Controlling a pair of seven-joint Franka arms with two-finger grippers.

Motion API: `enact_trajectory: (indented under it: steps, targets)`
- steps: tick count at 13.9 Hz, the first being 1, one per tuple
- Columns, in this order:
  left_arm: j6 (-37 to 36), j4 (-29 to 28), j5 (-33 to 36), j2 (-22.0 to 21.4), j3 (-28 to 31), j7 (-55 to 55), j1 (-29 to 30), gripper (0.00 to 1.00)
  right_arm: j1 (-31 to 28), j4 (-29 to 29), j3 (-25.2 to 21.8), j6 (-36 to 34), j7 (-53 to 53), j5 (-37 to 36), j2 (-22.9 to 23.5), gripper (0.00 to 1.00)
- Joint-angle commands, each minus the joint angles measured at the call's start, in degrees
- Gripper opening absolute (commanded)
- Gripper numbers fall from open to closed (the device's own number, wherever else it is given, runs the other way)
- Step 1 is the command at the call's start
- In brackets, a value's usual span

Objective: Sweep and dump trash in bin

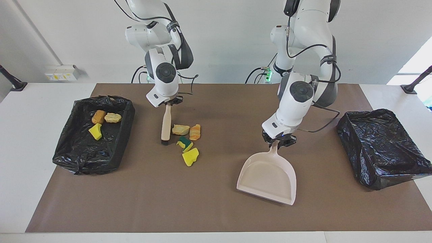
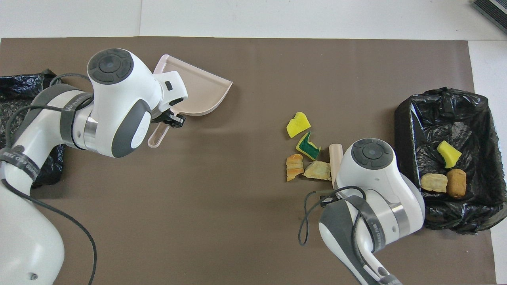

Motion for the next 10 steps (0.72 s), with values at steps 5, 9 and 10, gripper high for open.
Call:
enact_trajectory:
  steps: [5,9,10]
  targets:
    - [-10.4,-1.3,5.7,-3.9,-0.1,29.7,2.4,0.00,4.0,7.0,0.5,6.8,3.3,10.8,8.2,0.00]
    - [-9.0,-7.5,8.5,-7.0,0.0,49.4,3.3,0.00,6.2,9.3,0.4,5.5,3.9,13.1,8.0,0.00]
    - [-7.7,-10.8,8.7,-8.9,-0.1,49.8,3.3,0.00,6.4,9.7,0.0,3.3,4.2,11.7,7.3,0.00]
